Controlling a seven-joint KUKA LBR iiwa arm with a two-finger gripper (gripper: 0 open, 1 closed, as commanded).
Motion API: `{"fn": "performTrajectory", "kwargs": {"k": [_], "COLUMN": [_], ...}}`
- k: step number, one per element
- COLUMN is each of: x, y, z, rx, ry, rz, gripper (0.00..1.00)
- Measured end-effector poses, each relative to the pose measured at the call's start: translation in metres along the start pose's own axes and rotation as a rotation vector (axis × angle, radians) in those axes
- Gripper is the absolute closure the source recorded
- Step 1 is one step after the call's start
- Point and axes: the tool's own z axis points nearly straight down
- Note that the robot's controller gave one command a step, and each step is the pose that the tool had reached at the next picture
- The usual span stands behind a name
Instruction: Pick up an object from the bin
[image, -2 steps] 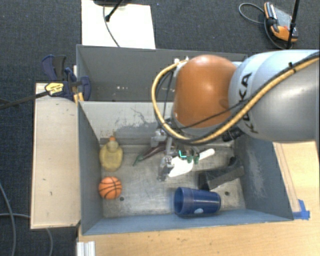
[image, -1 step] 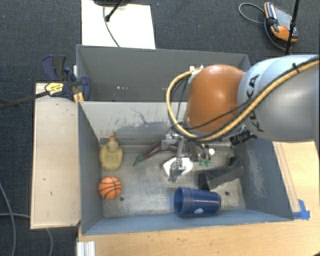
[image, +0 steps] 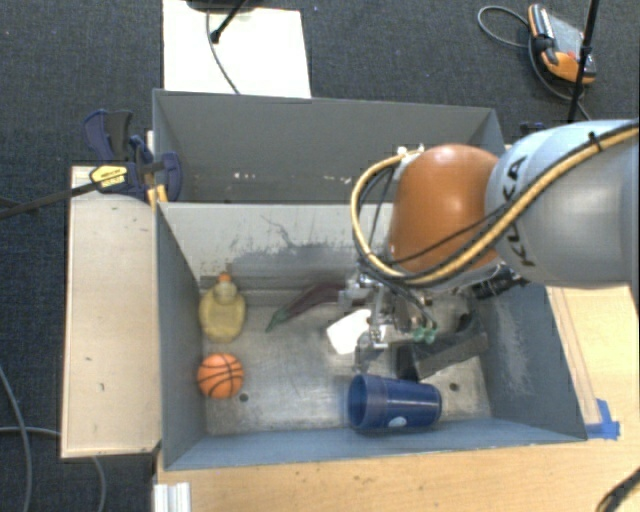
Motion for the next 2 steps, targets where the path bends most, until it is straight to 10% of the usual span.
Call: {"fn": "performTrajectory", "kwargs": {"k": [1,2], "x": [-0.010,-0.019], "y": [0.001,-0.081], "z": [0.032,0.076], "rx": [-0.008,-0.005], "ry": [-0.012,-0.030], "rz": [0.059,0.210], "gripper": [0.00,1.00]}}
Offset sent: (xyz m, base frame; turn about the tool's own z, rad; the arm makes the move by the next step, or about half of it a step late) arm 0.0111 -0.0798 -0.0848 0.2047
